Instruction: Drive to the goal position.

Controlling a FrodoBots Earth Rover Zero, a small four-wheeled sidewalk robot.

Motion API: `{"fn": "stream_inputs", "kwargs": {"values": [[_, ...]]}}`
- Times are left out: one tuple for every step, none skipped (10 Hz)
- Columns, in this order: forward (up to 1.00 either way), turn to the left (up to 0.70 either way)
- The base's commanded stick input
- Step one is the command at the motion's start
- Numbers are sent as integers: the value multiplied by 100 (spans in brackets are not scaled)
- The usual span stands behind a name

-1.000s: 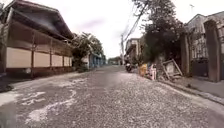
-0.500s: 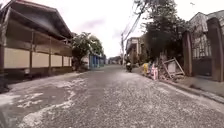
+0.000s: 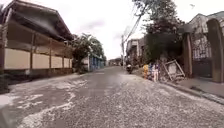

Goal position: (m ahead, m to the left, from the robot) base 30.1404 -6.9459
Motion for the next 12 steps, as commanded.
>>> {"fn": "stream_inputs", "kwargs": {"values": [[50,0],[50,0],[50,0],[50,0],[50,0],[50,0],[50,0],[50,0],[50,0],[50,0],[50,0],[50,0]]}}
